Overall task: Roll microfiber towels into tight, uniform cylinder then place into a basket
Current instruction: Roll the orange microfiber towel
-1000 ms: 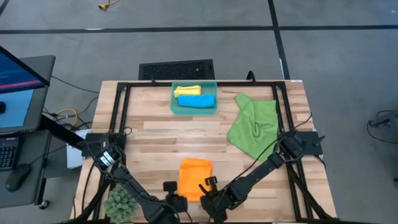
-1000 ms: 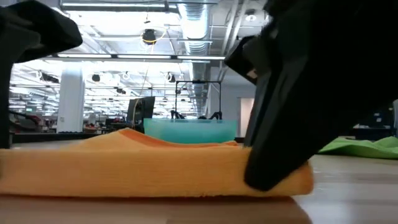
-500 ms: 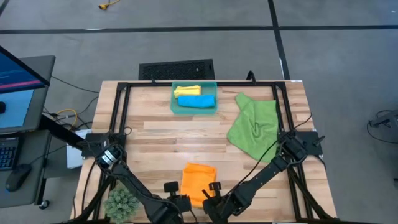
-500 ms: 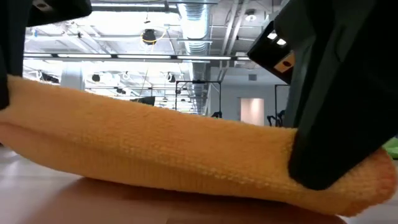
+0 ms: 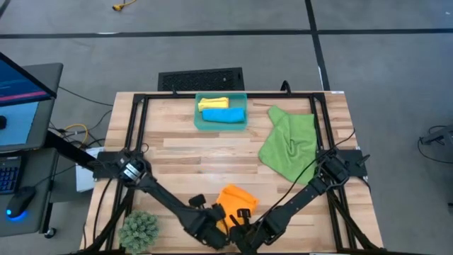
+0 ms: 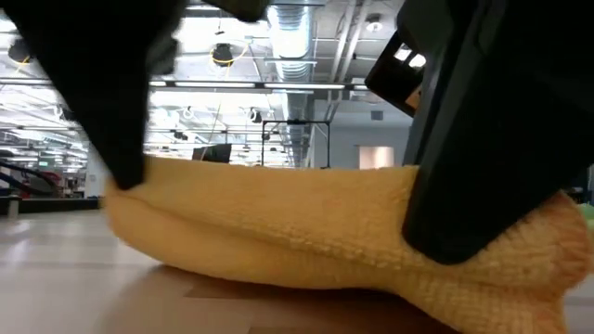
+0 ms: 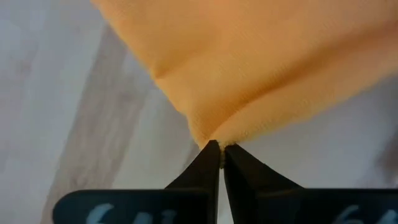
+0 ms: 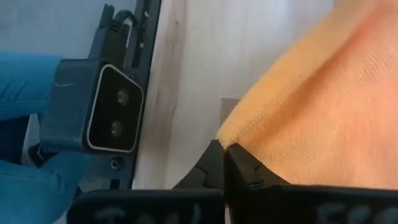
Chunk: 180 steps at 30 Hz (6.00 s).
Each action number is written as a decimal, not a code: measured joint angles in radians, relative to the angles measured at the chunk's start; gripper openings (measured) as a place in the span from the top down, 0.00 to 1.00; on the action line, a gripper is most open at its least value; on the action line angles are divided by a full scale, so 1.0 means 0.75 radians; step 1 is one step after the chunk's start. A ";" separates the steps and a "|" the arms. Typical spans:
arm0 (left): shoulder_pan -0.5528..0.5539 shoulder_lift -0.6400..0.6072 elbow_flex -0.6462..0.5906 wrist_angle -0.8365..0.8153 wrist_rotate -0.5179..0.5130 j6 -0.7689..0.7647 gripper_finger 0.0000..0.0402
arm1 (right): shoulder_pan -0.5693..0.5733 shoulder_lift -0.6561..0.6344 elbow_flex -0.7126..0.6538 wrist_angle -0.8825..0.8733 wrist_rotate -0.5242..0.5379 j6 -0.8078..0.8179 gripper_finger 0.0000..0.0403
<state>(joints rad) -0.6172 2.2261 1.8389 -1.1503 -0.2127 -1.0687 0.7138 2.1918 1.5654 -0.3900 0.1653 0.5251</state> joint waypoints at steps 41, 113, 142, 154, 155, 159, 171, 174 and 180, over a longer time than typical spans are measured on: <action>0.198 -0.008 -0.267 0.395 -0.095 0.070 0.99 | 0.033 -0.036 0.001 -0.304 -0.011 0.220 0.65; 0.185 -0.006 -0.268 0.386 -0.090 0.075 0.74 | -0.018 0.058 0.006 -0.519 0.286 0.068 0.95; -0.049 -0.098 -0.274 0.219 -0.276 0.363 0.58 | 0.048 0.064 -0.001 -0.485 0.318 0.069 0.95; -0.119 -0.101 -0.273 0.461 -0.599 1.007 0.58 | 0.048 0.064 -0.001 -0.481 0.319 0.070 0.95; -0.102 -0.101 -0.272 0.480 -0.581 1.038 0.58 | 0.048 0.064 -0.001 -0.481 0.319 0.070 0.95; -0.035 -0.101 -0.272 0.519 -0.515 1.113 0.58 | 0.048 0.064 -0.001 -0.480 0.319 0.070 0.93; 0.001 -0.093 -0.278 0.550 -0.391 1.166 0.58 | 0.047 0.064 -0.001 -0.480 0.319 0.070 0.93; 0.002 -0.059 -0.285 0.561 -0.424 1.157 0.58 | 0.047 0.064 -0.001 -0.480 0.320 0.070 0.92; 0.010 -0.021 -0.303 0.540 -0.484 1.139 0.58 | 0.047 0.064 0.000 -0.479 0.317 0.070 0.95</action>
<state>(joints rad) -0.6096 2.2101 1.6117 -0.7452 -0.5755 -0.2143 0.7490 2.2395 1.5651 -0.7492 0.4028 0.5774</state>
